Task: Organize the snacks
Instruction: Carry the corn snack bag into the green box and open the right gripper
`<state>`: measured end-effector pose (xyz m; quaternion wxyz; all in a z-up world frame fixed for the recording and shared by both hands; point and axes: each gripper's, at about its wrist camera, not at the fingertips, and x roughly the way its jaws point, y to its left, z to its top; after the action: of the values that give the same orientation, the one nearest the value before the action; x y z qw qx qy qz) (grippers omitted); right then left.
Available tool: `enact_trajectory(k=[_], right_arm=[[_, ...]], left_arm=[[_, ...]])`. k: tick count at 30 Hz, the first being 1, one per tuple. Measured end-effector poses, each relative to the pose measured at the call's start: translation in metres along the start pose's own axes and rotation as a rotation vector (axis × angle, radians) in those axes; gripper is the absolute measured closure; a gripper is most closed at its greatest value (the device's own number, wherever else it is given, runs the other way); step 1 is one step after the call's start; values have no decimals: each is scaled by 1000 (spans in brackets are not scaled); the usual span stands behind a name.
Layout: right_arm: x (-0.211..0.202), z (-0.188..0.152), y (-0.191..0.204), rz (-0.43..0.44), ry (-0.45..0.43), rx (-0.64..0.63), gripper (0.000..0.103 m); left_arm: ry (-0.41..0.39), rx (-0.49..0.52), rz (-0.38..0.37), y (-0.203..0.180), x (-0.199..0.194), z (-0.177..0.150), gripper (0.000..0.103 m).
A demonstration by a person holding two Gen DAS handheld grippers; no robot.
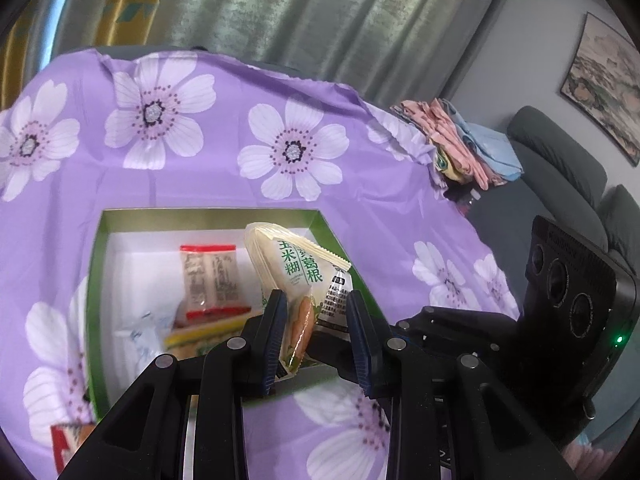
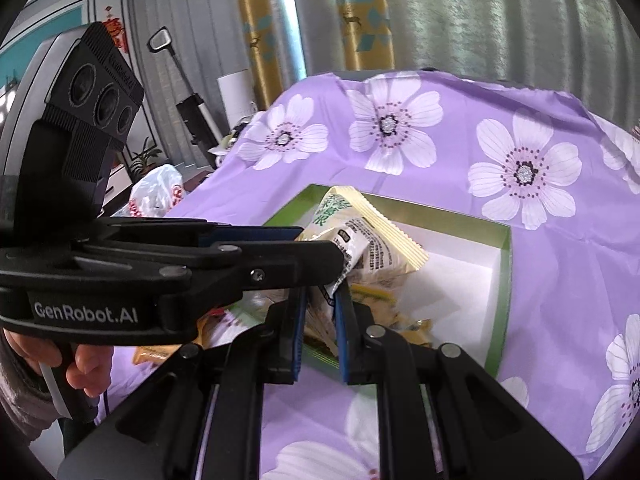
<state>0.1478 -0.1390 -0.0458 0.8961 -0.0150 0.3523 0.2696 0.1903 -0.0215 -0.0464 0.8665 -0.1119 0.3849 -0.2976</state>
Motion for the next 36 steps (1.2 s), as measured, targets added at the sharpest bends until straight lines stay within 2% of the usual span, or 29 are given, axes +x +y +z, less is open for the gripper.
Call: enact_trajectory(k=[9, 13, 20, 21, 22, 23, 24, 25, 26, 32, 36], right_arm=[[28, -9, -25, -17, 64, 52, 88], [32, -10, -29, -14, 70, 66, 88], [36, -7, -30, -30, 78, 87, 81], [35, -7, -31, -38, 76, 90, 77], [34, -7, -31, -45, 76, 95, 75], [33, -7, -32, -47, 75, 102, 68], [32, -8, -32, -49, 71, 106, 61], [29, -9, -32, -55, 64, 108, 57], [27, -9, -32, -61, 61, 107, 53], [10, -14, -28, -85, 45, 104, 48], [-6, -18, -20, -102, 29, 84, 44]], left_arm=[[67, -39, 9, 13, 40, -4, 72], [68, -55, 6, 17, 45, -3, 72], [64, -70, 35, 17, 49, -2, 72], [60, -72, 43, 17, 48, -2, 70], [58, -72, 52, 17, 47, -1, 62], [52, -67, 67, 16, 44, -2, 55], [43, -60, 75, 14, 42, -2, 41], [33, -49, 85, 12, 39, -2, 28], [27, -41, 94, 11, 36, -2, 24], [-24, 28, 189, -7, 14, -6, 20], [-58, 62, 234, -16, -3, -11, 10]])
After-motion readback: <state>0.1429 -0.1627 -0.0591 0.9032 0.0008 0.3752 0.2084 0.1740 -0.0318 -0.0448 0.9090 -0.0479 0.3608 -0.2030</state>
